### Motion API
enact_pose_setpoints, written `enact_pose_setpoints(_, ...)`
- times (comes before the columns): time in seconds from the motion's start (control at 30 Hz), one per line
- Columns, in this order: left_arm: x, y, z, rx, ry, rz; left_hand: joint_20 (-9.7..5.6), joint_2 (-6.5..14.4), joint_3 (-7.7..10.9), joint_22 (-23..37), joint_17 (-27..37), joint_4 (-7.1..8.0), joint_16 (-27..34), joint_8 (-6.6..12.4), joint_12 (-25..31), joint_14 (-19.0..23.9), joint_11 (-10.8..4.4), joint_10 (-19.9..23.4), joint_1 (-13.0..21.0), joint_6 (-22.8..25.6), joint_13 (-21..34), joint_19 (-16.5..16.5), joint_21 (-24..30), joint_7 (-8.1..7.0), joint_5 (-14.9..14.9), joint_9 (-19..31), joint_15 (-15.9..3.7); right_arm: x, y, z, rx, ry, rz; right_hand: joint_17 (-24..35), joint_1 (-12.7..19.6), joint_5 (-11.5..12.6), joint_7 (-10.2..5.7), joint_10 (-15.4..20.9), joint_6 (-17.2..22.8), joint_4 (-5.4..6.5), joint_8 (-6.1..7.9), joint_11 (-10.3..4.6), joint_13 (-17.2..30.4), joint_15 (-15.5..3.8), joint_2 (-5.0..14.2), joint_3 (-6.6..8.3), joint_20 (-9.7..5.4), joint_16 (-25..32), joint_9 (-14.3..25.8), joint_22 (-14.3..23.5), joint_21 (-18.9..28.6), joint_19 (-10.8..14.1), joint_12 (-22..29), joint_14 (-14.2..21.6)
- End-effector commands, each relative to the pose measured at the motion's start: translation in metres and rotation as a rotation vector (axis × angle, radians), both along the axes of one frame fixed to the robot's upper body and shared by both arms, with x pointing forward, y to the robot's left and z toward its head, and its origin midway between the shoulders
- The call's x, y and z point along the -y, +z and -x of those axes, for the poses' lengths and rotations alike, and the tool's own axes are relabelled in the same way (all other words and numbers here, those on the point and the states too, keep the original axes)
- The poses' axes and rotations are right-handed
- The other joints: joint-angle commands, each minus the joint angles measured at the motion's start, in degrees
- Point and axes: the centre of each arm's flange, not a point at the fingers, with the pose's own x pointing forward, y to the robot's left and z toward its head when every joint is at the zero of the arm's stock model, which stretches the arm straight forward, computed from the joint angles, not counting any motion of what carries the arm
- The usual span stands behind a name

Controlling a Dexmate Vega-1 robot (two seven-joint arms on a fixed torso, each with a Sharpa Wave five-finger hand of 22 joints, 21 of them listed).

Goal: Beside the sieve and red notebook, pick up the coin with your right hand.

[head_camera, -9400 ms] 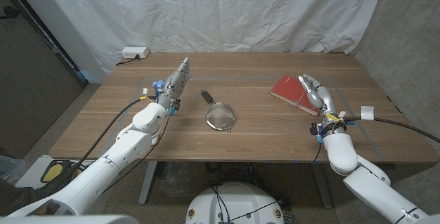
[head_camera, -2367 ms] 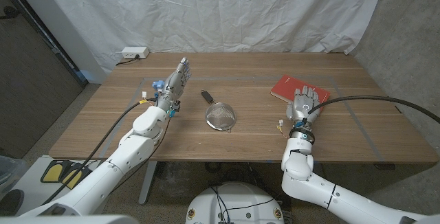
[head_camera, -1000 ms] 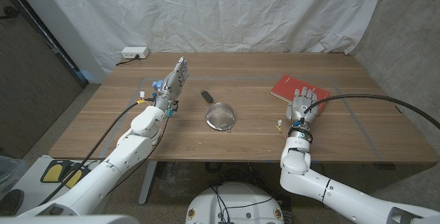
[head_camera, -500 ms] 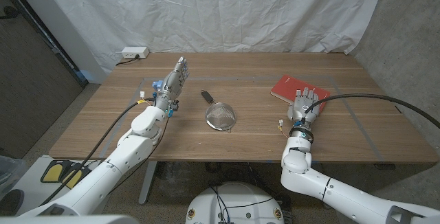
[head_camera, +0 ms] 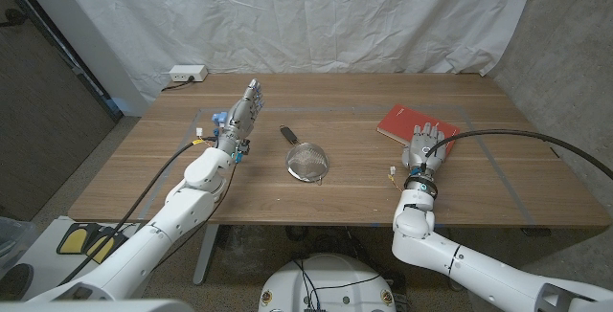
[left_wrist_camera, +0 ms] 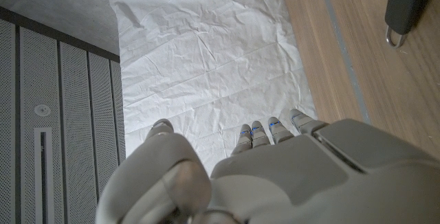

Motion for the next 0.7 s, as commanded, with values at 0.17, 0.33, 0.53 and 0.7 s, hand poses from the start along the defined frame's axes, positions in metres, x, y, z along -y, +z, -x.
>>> enact_pose_setpoints(0.17,0.0031,-0.0001,-0.0038,-0.008,-0.005,-0.002,-0.33,0.57,-0.56,0.17,0.26,0.04,0.06,0.0,-0.05,-0.01,0.01,0.08,0.21,-0.24,0.22,-0.39,0.14,-0.43,-0.13,0.14,-0.02,0.0032,-0.0018,-0.0042,-0.011,0.008,-0.013,0.24,0.43,0.49,-0.2,0.56,0.18,-0.38,0.79,-0.4,0.38,-0.21,0.36,-0.26,-0.02,0.44,0.67,0.35,0.49,0.72,0.44,0.55)
enact_pose_setpoints(0.33,0.0034,-0.0005,-0.0045,-0.011,-0.005,-0.004,-0.27,0.6,-0.64,0.17,0.27,0.04,0.12,-0.01,-0.07,0.15,-0.08,0.04,0.23,-0.28,0.22,-0.13,0.24,-0.32,-0.14,0.14,0.0,0.005,-0.0023,-0.0054,-0.016,0.004,-0.016,0.34,0.68,0.55,-0.2,0.63,0.23,-0.47,1.15,-0.41,0.56,-0.15,0.54,-0.21,-0.05,0.45,1.02,0.43,0.65,0.74,0.55,0.67)
enact_pose_setpoints(0.53,0.0027,-0.0016,-0.0055,-0.02,-0.009,-0.008,-0.12,0.63,-0.72,0.17,0.27,0.04,0.24,0.0,-0.05,0.51,-0.05,0.08,0.25,-0.28,0.22,0.13,0.34,-0.42,-0.14,0.14,0.02,0.0055,-0.0017,-0.0071,-0.017,0.001,-0.018,0.45,0.95,0.61,-0.33,0.77,0.27,-0.57,1.57,-0.55,0.78,-0.14,0.7,-0.19,-0.07,0.49,1.45,0.53,0.88,0.81,0.71,0.89)
enact_pose_setpoints(0.7,0.002,-0.0006,-0.0059,-0.019,-0.006,-0.01,-0.06,0.65,-0.83,0.16,0.28,0.03,0.41,0.0,-0.05,1.04,-0.09,0.09,0.27,-0.31,0.22,0.41,0.42,-0.46,-0.15,0.15,0.15,0.0054,-0.0015,-0.0081,-0.017,0.001,-0.02,0.58,1.13,0.64,-0.22,0.93,0.4,-0.6,2.05,-0.53,1.01,-0.33,0.9,-0.2,-0.08,0.48,1.9,0.65,1.1,0.82,0.87,0.97)
